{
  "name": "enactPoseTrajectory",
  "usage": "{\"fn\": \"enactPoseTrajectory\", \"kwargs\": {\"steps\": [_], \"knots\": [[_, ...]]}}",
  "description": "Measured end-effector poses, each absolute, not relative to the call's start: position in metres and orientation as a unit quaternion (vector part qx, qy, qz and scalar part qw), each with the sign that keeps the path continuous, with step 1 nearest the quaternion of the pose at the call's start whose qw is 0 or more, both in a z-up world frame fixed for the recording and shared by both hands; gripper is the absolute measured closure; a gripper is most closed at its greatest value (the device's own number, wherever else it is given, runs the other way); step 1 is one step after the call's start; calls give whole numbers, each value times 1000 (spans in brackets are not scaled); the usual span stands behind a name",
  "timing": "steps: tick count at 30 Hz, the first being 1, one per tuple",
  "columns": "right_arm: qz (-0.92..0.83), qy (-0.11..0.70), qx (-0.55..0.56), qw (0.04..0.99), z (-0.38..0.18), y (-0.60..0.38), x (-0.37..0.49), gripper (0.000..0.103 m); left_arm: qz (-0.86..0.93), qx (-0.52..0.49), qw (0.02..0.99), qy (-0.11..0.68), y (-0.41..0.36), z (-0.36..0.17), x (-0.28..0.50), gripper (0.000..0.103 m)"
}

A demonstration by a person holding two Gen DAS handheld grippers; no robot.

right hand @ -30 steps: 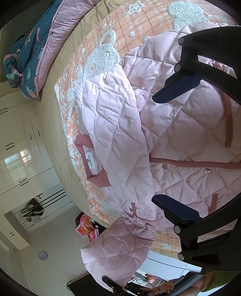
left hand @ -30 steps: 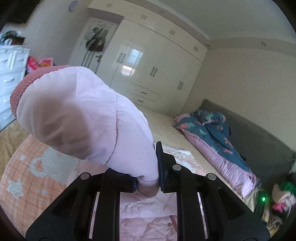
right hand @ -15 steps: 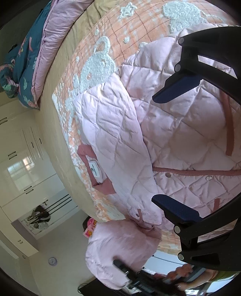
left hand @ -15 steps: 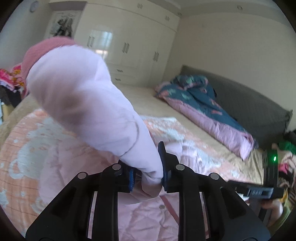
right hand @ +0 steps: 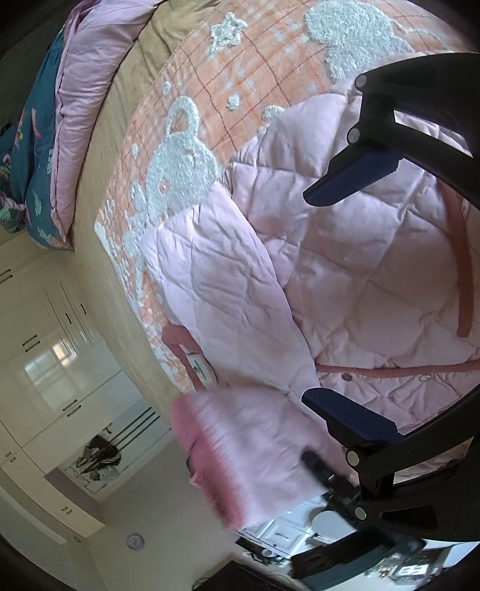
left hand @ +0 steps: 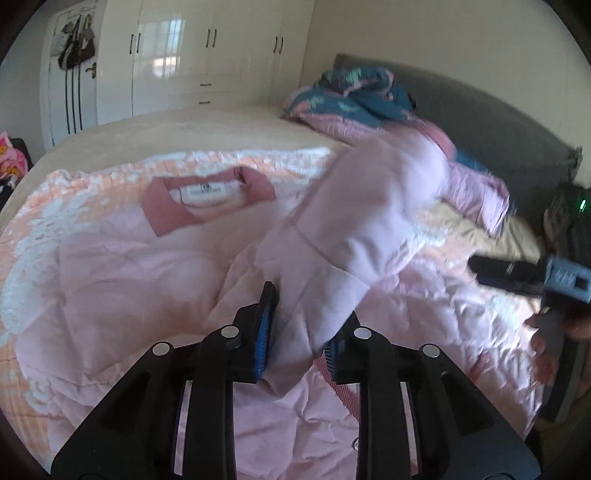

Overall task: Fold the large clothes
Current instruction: 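Carry the sleeve across the jacket front with the left tool and release, then grasp the jacket side edge with the right tool and lift it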

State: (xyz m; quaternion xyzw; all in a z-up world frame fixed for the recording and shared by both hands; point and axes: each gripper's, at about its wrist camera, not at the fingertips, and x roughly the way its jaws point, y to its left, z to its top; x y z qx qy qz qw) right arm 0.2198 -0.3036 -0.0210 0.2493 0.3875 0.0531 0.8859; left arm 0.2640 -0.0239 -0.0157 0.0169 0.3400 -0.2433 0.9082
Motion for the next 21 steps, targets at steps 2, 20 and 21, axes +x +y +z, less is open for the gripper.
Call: {"fn": "enactPoseTrajectory", "kwargs": {"steps": [2,20,21], "knots": [[51,386,256,885,-22,-309,220,5,-236,42,907,346,-33,-25,262,86],[65,406,321,853,-35,-315,222,5,-349,17,851,391,-45,-9,242,11],[66,410,321,852,-37,-312,222,5,-346,9,857,382,-38,-2,243,10]]}}
